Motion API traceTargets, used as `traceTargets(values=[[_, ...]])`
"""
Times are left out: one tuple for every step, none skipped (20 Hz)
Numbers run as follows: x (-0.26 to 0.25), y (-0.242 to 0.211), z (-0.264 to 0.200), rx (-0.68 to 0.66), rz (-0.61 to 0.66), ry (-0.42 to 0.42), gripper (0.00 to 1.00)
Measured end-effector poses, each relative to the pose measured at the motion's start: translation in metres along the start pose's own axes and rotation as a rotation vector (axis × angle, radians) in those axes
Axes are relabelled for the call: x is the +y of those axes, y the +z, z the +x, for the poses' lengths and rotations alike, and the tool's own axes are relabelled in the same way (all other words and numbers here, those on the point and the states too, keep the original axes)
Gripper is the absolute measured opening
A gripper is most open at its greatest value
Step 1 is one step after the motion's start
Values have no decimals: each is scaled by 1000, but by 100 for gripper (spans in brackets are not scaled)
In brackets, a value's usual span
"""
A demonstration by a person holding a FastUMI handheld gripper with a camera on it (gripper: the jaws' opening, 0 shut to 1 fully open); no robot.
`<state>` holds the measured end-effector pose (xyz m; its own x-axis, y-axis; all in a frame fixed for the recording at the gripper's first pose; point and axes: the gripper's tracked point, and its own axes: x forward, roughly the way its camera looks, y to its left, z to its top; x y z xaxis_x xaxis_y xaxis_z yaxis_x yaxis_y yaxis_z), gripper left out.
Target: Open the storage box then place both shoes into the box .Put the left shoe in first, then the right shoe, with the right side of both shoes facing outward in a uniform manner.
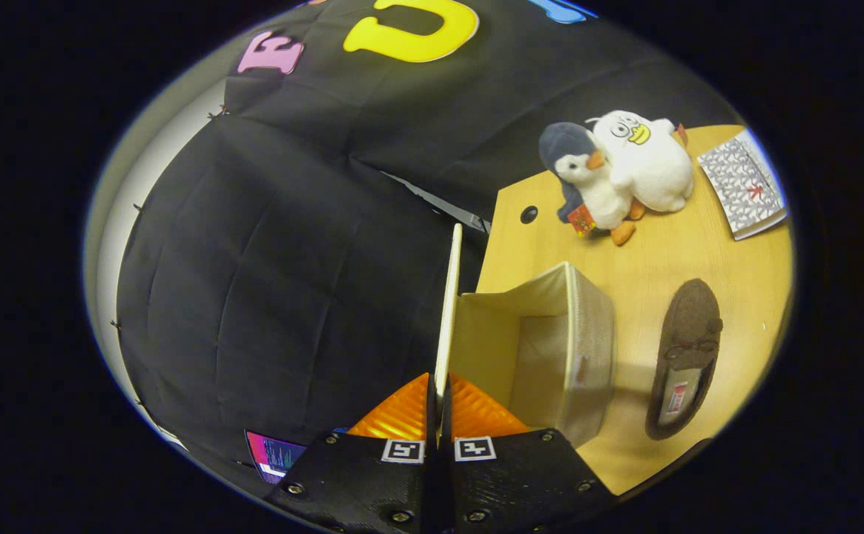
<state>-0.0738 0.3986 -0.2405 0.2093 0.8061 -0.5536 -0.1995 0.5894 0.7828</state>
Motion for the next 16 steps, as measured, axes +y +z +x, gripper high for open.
traceTargets(values=[[11, 1, 5, 4, -18, -13, 0], [21, 0, 12, 8, -35, -20, 0], [33, 0, 20, 12, -45, -16, 0], [46, -1, 26, 17, -51, -9, 1], [57, -2, 34, 20, -52, -4, 1], [67, -5, 42, 28, -54, 1, 1], [75, -7, 50, 33, -54, 0, 1], [82, -10, 57, 38, -56, -4, 1], [89, -12, 69, 48, -62, -9, 1], [98, -16, 78, 55, -69, -8, 1], [106, -17, 89, 58, -78, -7, 1], [112, -21, 101, 65, -86, -5, 1], [120, -24, 115, 74, -89, 7, 2], [127, -29, 129, 85, -87, 16, 2], [131, -35, 144, 101, -76, 23, 2], [135, -41, 158, 114, -63, 31, 2]])
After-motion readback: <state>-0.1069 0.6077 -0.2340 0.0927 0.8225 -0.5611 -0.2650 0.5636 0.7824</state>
